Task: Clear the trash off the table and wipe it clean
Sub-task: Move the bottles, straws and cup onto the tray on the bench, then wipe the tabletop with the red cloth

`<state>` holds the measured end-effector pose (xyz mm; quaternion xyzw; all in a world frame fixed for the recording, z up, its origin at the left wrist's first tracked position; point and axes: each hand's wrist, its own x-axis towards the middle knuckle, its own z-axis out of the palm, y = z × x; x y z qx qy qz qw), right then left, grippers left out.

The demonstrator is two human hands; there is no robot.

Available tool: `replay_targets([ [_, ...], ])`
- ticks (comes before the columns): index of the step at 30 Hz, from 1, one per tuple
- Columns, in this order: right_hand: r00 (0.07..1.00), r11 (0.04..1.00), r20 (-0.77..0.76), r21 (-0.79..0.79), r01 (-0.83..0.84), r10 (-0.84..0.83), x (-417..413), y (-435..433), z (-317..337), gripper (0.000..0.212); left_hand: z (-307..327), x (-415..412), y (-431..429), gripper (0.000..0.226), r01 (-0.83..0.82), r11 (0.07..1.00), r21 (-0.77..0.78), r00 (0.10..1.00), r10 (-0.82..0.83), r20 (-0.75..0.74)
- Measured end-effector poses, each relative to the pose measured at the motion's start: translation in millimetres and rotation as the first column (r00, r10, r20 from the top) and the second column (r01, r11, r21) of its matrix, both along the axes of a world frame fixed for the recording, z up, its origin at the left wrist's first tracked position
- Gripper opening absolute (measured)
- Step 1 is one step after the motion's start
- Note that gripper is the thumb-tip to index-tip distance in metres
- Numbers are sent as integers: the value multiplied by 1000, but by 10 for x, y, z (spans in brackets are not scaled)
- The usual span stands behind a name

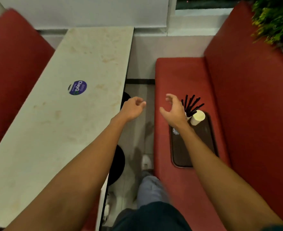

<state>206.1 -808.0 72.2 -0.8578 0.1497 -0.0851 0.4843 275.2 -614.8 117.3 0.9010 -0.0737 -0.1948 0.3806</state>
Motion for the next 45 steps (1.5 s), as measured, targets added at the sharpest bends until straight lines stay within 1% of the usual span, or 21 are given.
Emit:
replay_targets([
  [2, 995, 995, 18, -23, -100, 100, -16, 379, 122, 60, 105, -178, 375, 38, -69, 998, -9, 997, 69, 26],
  [5, 970, 969, 2, -25, -245, 245, -43, 940, 246, 60, 166, -425, 941, 37, -214, 976, -40, 976, 215, 30],
  [8, 930, 930, -29, -4, -368, 367, -105, 1451, 315, 61, 115, -723, 1439, 38, -353, 933, -72, 935, 355, 13],
  [12, 872, 876, -102, 8, -481, 480, -232, 2029, 267, 64, -69, -1159, 1952, 39, -508, 858, -80, 862, 505, -53],
  [15, 817, 828, -150, 15, -561, 556, -323, 2384, 132, 65, -257, -1418, 2243, 40, -569, 820, -56, 821, 564, -88],
  [20, 724, 747, -217, 39, -664, 655, -440, 2746, -163, 66, -553, -1692, 2543, 37, -648, 761, -20, 761, 647, -52],
  [24, 687, 709, -226, 28, -704, 691, -571, 2881, -362, 67, -750, -1825, 2639, 33, -722, 690, -46, 690, 723, 8],
  [27, 672, 685, -213, -18, -728, 709, -708, 2960, -515, 66, -869, -1907, 2656, 32, -762, 646, -35, 645, 763, 39],
  [29, 676, 682, -201, -48, -730, 709, -786, 3021, -595, 64, -952, -1960, 2685, 32, -756, 654, -17, 652, 756, 60],
  [32, 683, 681, -192, -86, -727, 705, -925, 3127, -682, 63, -1040, -2017, 2799, 33, -710, 704, -22, 697, 707, 124],
  [35, 726, 716, -184, -131, -686, 662, -1087, 3274, -782, 63, -1111, -2066, 2952, 36, -646, 763, -1, 747, 632, 209],
  [38, 778, 758, -167, -178, -628, 606, -1304, 3455, -868, 62, -1232, -2110, 3163, 38, -553, 833, 37, 805, 522, 283],
  [40, 814, 785, -129, -217, -580, 566, -1487, 3594, -926, 62, -1334, -2127, 3332, 38, -472, 880, 48, 840, 433, 326],
  [43, 883, 840, -95, -276, -468, 460, -1827, 3863, -981, 60, -1484, -2148, 3606, 40, -325, 944, 59, 881, 279, 383],
  [45, 918, 856, -83, -338, -391, 387, -2076, 4080, -991, 57, -1578, -2198, 3784, 41, -235, 968, 84, 892, 181, 413],
])
